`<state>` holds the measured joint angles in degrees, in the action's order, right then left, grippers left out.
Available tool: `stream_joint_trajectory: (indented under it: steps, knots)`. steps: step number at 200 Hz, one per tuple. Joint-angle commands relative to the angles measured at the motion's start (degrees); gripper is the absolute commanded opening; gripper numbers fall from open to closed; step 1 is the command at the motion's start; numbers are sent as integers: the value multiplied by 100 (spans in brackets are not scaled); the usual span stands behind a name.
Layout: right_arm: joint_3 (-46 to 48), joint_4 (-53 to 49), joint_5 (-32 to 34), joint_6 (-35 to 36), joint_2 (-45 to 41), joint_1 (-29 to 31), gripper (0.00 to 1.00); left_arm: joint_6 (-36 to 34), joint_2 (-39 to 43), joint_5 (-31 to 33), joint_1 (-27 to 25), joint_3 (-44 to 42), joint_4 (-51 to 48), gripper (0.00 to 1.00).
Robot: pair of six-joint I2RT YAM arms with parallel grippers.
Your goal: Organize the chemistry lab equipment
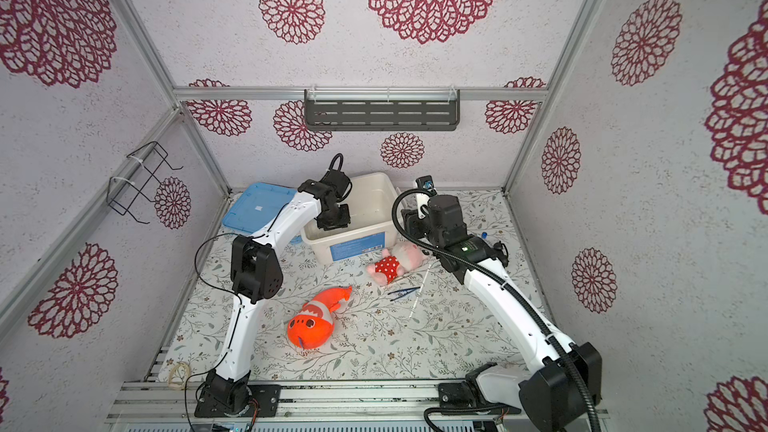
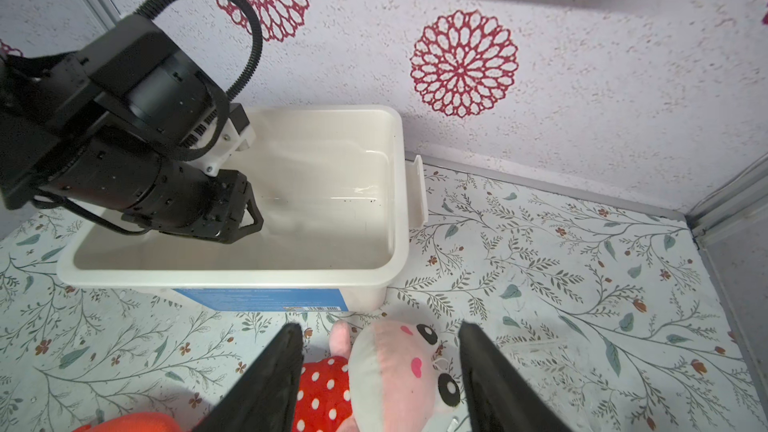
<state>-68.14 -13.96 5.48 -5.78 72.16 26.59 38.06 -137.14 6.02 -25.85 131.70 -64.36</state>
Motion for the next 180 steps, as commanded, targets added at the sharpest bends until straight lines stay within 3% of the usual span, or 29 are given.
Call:
stream_joint_trajectory:
  steps: [1,21,37,73,108,180]
  knots:
    - [-389,-622,203,-407,91,-33,64,54,207,-20,-22,133,11,38]
    - [-623,-1577,659,-1021,236,-48,63,19,470,17,-14,144,-11,38]
    - [-871,-2604,1335,-2150,418,-132,62,-9,705,39,0,163,-40,38]
    - [-827,-3571,806,-3407,770,-251,56,-191,1406,185,32,180,-116,38]
    - [-47,-3544,433,-3798,512,-242,52,-392,2236,549,70,-137,-90,38]
    - [1534,-2753,-421,-4176,321,299,51,-414,4373,1136,545,-2408,646,38]
